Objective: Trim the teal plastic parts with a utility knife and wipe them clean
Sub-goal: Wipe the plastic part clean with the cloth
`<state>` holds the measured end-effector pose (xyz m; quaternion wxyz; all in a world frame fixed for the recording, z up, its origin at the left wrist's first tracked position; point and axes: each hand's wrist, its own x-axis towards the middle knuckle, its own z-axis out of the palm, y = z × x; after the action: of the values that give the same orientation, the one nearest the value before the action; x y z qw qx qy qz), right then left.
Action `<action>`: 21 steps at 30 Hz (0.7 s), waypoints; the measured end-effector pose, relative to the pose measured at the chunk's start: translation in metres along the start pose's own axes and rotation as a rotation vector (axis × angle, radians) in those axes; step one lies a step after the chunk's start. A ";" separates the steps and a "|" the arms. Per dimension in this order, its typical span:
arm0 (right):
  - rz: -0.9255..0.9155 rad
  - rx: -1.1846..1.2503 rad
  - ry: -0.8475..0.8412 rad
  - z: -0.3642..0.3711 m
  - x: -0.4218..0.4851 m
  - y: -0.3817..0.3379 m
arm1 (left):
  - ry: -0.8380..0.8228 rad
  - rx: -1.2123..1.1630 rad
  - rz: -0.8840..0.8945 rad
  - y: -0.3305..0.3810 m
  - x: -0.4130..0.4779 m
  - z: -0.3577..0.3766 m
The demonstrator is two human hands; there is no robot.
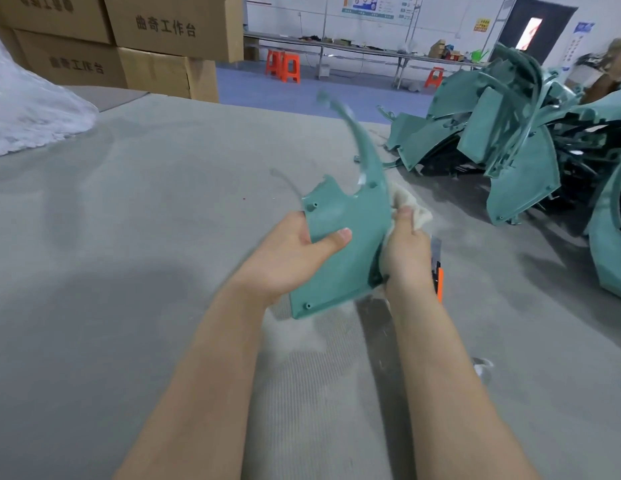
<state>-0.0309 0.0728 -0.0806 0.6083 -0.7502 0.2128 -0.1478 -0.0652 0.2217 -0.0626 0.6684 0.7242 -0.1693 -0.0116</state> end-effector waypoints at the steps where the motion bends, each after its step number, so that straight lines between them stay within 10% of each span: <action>1: 0.064 0.041 0.042 -0.005 0.004 0.002 | 0.032 -0.038 0.010 0.001 -0.001 -0.001; 8: -0.190 -0.144 -0.022 -0.010 0.003 0.003 | 0.649 0.410 0.047 -0.003 0.011 -0.005; 16: 0.026 0.587 -0.597 0.008 -0.036 -0.021 | 0.265 1.227 0.033 -0.019 0.012 0.022; 21: 0.005 0.430 -0.390 0.005 -0.026 -0.012 | -0.090 1.064 -0.023 -0.029 0.009 0.027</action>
<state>-0.0494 0.0918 -0.0693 0.7832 -0.6178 0.0576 -0.0411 -0.0563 0.1946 -0.0916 0.2007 0.9636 -0.1724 0.0378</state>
